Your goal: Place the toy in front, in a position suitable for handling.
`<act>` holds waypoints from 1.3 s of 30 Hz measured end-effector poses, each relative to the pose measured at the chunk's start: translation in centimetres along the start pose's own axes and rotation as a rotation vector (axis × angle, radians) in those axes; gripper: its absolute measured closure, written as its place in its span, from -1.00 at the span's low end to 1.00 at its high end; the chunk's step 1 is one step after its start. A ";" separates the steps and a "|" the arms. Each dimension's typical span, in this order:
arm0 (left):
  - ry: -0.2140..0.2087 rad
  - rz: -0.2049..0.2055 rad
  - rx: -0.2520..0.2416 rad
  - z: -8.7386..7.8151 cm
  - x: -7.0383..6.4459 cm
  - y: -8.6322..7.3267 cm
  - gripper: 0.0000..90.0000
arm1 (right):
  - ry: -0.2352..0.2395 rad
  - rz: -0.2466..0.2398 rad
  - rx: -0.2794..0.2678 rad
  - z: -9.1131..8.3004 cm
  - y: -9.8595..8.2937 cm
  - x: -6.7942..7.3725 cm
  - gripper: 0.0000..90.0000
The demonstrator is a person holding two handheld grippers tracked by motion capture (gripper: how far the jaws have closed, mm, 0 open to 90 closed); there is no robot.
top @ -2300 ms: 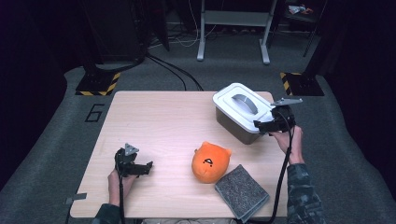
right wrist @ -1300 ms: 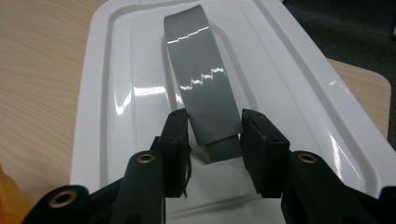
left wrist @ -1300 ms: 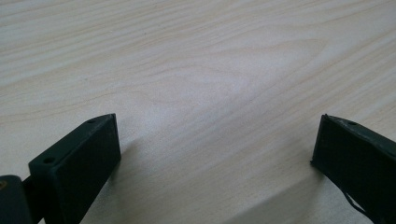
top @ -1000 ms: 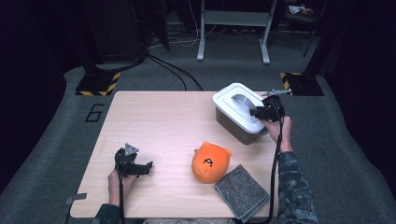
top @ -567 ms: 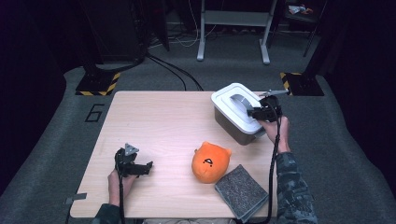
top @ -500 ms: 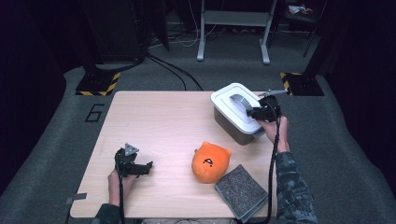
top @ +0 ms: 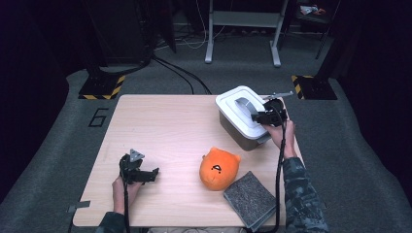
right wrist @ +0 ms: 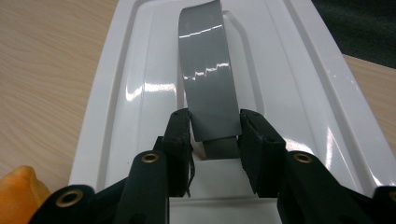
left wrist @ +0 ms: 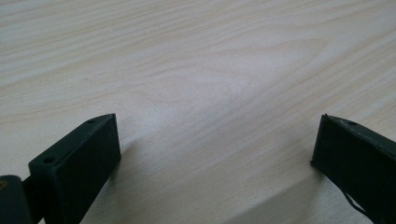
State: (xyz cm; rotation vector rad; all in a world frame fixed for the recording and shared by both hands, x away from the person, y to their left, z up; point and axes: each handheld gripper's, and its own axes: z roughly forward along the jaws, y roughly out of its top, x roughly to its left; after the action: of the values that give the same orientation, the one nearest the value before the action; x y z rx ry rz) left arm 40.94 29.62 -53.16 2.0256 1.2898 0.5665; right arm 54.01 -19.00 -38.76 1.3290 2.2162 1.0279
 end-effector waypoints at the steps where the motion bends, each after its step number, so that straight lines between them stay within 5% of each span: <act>1: 0.000 0.000 0.000 0.0 0.0 0.0 -0.99 | 0.000 0.000 0.000 0.0 0.0 0.0 0.44; 39: 0.000 0.000 0.000 0.0 0.0 0.0 -0.99 | -0.033 0.047 0.006 2.3 2.0 2.9 0.44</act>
State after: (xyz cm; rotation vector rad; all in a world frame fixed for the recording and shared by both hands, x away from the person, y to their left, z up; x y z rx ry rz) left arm 40.94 29.62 -53.16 2.0251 1.2900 0.5663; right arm 55.24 -15.01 -38.67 1.3969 2.1755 1.0088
